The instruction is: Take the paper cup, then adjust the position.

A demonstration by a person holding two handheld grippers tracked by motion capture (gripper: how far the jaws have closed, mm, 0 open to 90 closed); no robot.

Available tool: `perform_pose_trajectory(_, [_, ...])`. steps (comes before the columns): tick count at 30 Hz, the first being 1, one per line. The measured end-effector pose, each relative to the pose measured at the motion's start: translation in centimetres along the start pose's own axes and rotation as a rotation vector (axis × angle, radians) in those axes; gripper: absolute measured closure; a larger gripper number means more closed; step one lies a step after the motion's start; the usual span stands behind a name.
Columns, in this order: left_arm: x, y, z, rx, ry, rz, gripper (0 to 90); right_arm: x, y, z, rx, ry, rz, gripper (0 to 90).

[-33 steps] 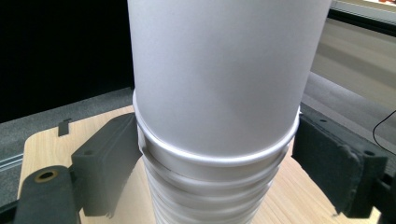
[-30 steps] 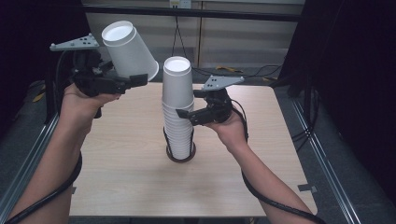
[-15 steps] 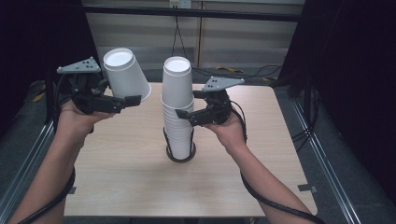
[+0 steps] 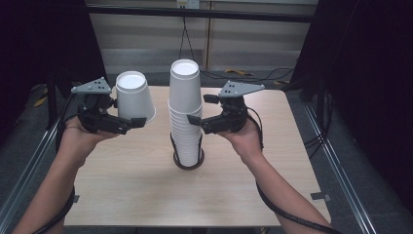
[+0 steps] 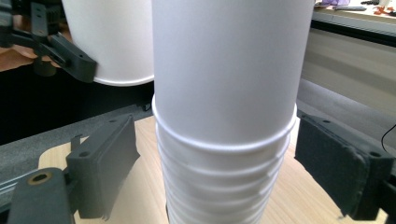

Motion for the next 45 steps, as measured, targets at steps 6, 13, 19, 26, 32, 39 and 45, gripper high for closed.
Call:
perform_pose_trajectory(6, [-1.5, -0.4, 0.2, 0.006, -0.025, -0.066, 11.8, -1.1, 0.9, 0.2, 0.003, -0.002, -0.015, 12.5])
perform_pose_trajectory(13, [-2.8, -1.1, 1.3, -0.016, -0.075, -0.156, 11.8, -3.2, 1.7, 0.5, 0.017, 0.003, -0.062, 13.0])
perform_pose_trajectory(19, [-3.6, -1.5, 2.1, -0.021, -0.103, -0.208, 11.8, -4.2, 2.3, 0.2, 0.042, 0.008, -0.09, 13.3])
perform_pose_trajectory(26, [-4.6, -1.7, 2.7, -0.035, -0.118, -0.242, 12.2, -5.5, 2.7, 0.1, 0.07, 0.029, -0.124, 13.1])
perform_pose_trajectory(32, [-5.5, -1.9, 3.2, -0.054, -0.146, -0.287, 12.3, -6.3, 2.9, -0.2, 0.095, 0.055, -0.151, 12.9])
perform_pose_trajectory(39, [-6.4, -2.4, 4.2, -0.078, -0.157, -0.318, 13.4, -7.0, 2.9, -0.6, 0.117, 0.064, -0.183, 12.9])
perform_pose_trajectory(45, [-7.0, -2.9, 5.0, -0.104, -0.173, -0.328, 16.1, -7.7, 2.9, -0.6, 0.122, 0.059, -0.197, 13.0])
Point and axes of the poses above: each handheld gripper's, and its own axes: y roughly backward along the jaws, x roughly out of its top, z roughly to its right, the point moved 9 cm from there along -y, roughly forward along the jaws, and after that the axes turned 1 degree about z, right-handed, at the moved point
